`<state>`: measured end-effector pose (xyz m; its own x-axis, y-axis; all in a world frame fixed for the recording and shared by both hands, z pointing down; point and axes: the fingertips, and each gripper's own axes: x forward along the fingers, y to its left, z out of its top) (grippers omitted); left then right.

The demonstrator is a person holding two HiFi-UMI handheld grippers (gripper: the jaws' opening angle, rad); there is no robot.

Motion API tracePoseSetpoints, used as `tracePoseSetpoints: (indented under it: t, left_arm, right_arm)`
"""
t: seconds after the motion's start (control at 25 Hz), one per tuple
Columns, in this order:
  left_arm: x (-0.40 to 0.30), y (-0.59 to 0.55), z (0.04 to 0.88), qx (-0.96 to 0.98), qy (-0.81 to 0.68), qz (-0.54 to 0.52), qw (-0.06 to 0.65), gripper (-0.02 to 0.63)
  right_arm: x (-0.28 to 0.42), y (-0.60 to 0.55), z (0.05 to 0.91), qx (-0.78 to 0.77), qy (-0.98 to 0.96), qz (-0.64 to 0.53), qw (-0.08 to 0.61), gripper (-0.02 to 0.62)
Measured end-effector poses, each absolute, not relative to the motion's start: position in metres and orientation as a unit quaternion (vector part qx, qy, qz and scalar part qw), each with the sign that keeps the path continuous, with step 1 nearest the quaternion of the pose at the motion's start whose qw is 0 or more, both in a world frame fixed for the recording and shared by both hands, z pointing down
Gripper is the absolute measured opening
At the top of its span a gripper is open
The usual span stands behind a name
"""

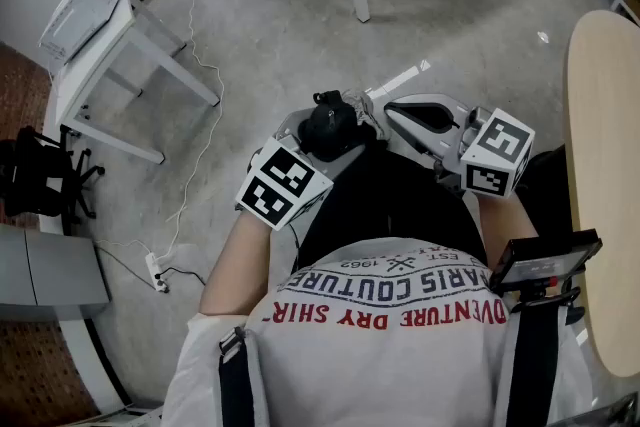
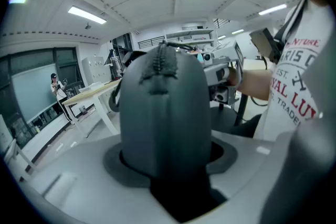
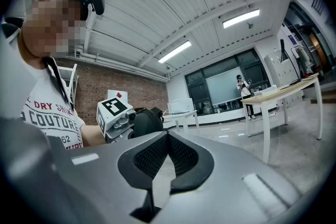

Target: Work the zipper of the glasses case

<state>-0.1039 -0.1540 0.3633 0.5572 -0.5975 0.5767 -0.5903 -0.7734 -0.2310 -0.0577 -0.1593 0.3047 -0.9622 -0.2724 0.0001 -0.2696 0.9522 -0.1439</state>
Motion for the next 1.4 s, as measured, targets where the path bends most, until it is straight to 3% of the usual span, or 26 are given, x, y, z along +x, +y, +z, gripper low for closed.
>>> tracePoseSetpoints:
  t: [0.28, 0.68, 0.72, 1.04, 1.4]
  left_arm:
    - [-0.115, -0.162, 0.383, -0.846, 0.309, -0.432, 0.04, 0.245]
    - [-0.147, -0.154, 0.438, -0.779, 0.234, -0.581, -0.007, 0.245]
    - [-0.149, -0.153, 0.44, -0.777, 0.231, -0.586, -0.013, 0.245]
    - [-0.14, -0.142, 0.44, -0.785, 0.2, -0.587, -0.011, 0.245]
    - [-0.127, -0.139, 0.433, -0.789, 0.184, -0.586, 0.016, 0.245]
  right_arm:
    - [-0.062, -0.155, 0.306, -0.126, 0.989, -0.072, 0.012, 0.0]
    - [-0.073, -0.147, 0.319, -0.123, 0.989, -0.074, 0.017, 0.014]
    - [-0.076, -0.145, 0.322, -0.119, 0.99, -0.076, 0.013, 0.049]
    - [-0.09, -0.133, 0.334, -0.087, 0.993, -0.08, 0.005, 0.109]
    - [-0.089, -0.133, 0.338, -0.09, 0.993, -0.081, 0.01, 0.102]
